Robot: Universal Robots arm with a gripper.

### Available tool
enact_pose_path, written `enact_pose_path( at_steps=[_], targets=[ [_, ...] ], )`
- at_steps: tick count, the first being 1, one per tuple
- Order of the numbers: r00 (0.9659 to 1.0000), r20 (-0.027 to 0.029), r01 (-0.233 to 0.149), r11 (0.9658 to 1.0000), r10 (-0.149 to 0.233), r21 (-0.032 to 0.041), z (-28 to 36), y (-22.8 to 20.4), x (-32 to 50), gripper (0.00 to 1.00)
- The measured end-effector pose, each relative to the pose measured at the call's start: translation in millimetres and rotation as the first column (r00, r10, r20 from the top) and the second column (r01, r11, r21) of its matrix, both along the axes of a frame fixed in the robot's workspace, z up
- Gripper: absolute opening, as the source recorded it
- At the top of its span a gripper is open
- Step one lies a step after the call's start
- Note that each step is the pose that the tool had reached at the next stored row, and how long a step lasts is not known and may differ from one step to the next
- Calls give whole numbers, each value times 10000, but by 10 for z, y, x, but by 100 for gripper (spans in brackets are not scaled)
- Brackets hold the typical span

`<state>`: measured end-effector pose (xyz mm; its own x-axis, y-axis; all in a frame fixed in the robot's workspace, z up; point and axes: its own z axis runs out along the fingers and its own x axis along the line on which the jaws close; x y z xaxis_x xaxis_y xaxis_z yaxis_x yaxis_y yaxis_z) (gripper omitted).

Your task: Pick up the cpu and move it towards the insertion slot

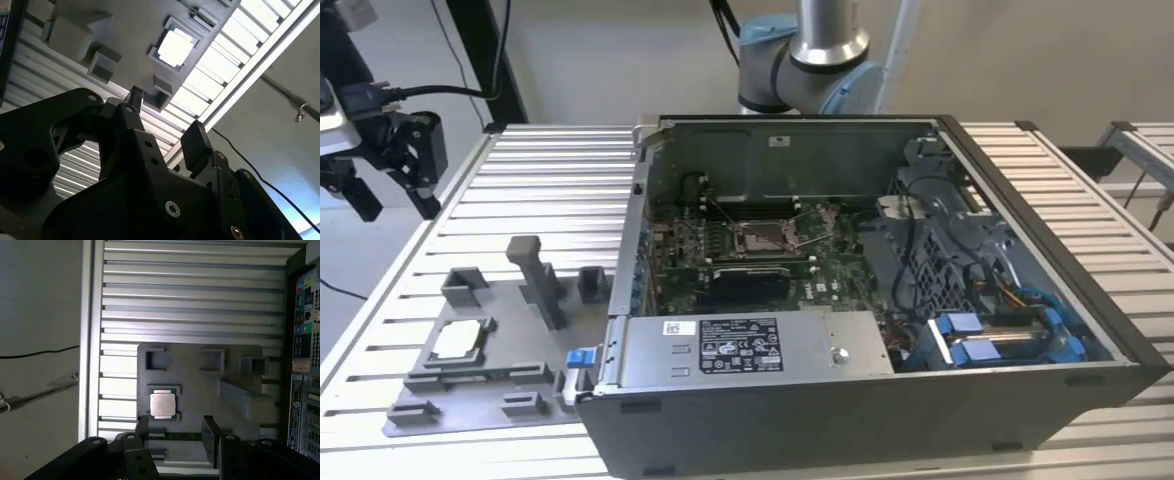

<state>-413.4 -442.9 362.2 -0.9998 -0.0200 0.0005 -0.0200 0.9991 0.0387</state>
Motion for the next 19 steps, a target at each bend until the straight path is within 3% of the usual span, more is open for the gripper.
enact_pose_path(
  at_steps=[7,13,19],
  targets=[
    [10000,1,-2,10000,2,0,-12,0,0,100],
    [10000,5,-3,10000,3,1,-122,0,-6,100],
    [10000,80,-22,10000,22,1,-228,-1,-57,100]
  ],
)
